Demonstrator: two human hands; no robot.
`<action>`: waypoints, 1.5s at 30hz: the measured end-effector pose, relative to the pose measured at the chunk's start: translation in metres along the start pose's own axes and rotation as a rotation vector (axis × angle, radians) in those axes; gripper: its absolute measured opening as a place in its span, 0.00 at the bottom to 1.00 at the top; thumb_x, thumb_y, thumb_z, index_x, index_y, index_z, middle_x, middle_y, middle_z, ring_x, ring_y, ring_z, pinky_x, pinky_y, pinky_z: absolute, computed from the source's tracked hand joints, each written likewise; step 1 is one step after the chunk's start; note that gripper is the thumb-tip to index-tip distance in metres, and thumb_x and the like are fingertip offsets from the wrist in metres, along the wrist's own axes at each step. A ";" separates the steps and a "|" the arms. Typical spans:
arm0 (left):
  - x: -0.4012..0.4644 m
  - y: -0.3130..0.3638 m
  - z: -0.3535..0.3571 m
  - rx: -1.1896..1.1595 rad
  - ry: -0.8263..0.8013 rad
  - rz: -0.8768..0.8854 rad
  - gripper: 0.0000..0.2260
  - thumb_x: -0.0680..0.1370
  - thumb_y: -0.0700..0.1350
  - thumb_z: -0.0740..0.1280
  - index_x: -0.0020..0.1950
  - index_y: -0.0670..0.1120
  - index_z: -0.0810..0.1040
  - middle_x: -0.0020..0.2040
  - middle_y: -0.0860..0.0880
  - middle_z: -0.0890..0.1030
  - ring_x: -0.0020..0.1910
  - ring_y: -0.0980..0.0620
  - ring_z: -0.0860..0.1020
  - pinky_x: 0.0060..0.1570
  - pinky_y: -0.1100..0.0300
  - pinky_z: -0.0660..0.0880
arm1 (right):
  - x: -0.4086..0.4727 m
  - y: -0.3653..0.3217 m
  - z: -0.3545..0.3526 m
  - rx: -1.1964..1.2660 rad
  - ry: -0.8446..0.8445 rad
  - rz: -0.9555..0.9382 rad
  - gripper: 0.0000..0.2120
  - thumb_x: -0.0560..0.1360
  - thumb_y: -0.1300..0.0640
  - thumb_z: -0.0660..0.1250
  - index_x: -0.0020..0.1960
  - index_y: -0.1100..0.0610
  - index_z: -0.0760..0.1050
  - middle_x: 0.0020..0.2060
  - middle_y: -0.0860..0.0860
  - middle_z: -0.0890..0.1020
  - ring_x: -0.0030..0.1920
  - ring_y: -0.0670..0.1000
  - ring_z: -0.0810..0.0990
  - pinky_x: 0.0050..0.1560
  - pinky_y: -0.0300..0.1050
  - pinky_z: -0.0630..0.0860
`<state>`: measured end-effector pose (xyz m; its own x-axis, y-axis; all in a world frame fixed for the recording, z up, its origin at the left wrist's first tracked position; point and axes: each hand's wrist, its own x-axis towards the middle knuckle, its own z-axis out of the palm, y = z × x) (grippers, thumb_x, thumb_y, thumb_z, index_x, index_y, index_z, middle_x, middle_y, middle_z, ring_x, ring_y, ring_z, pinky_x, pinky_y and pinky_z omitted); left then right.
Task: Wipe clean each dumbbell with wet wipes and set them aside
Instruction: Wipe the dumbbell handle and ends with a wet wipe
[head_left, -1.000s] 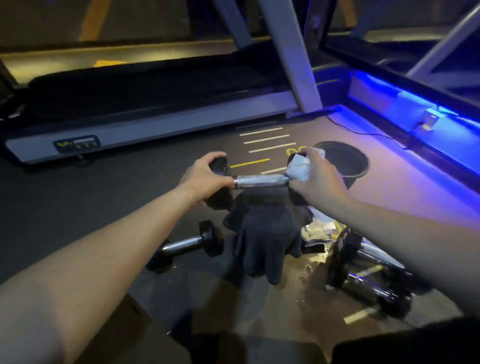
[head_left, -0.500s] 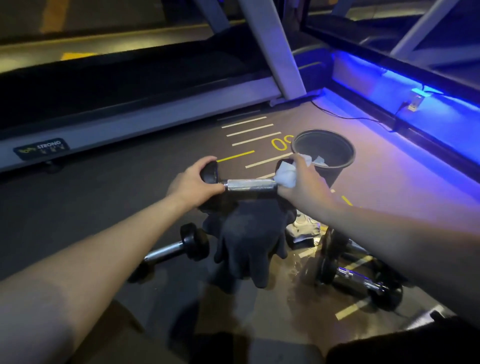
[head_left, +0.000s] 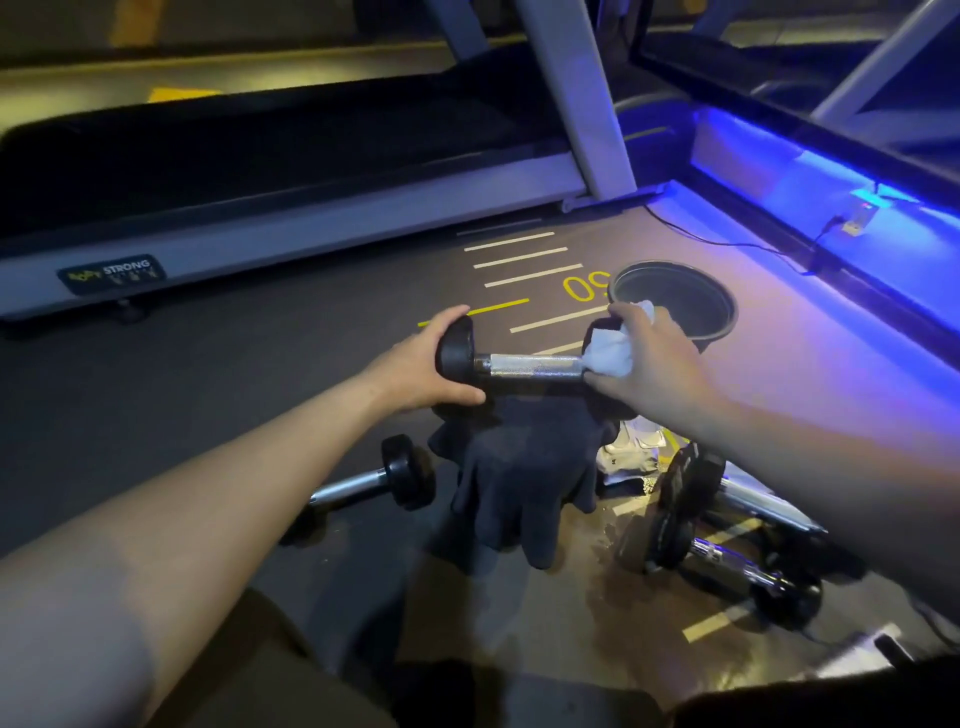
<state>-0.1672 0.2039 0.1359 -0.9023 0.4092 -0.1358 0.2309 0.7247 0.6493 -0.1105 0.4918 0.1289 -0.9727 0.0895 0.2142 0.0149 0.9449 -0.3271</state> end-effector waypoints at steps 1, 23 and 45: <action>-0.002 0.000 0.000 0.004 -0.004 0.001 0.49 0.66 0.54 0.81 0.78 0.64 0.54 0.75 0.50 0.70 0.72 0.47 0.70 0.70 0.53 0.67 | 0.000 -0.002 -0.002 -0.019 0.018 -0.014 0.38 0.65 0.43 0.75 0.70 0.50 0.66 0.59 0.56 0.72 0.59 0.60 0.73 0.52 0.51 0.71; -0.011 -0.004 0.000 0.057 -0.038 0.013 0.51 0.67 0.51 0.80 0.78 0.66 0.50 0.78 0.53 0.65 0.75 0.48 0.66 0.71 0.49 0.67 | 0.025 -0.086 0.036 -0.062 -0.310 -0.322 0.59 0.62 0.43 0.78 0.79 0.49 0.43 0.66 0.56 0.73 0.68 0.59 0.70 0.68 0.58 0.64; -0.012 0.000 -0.002 0.079 -0.041 0.009 0.50 0.68 0.51 0.80 0.78 0.67 0.50 0.76 0.50 0.68 0.72 0.46 0.69 0.68 0.51 0.69 | 0.032 -0.072 0.016 -0.046 -0.373 -0.277 0.49 0.60 0.42 0.80 0.75 0.48 0.60 0.69 0.52 0.70 0.68 0.56 0.72 0.63 0.51 0.70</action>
<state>-0.1575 0.1976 0.1390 -0.8846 0.4374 -0.1619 0.2688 0.7617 0.5895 -0.1459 0.4213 0.1450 -0.9581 -0.2798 -0.0608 -0.2552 0.9309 -0.2615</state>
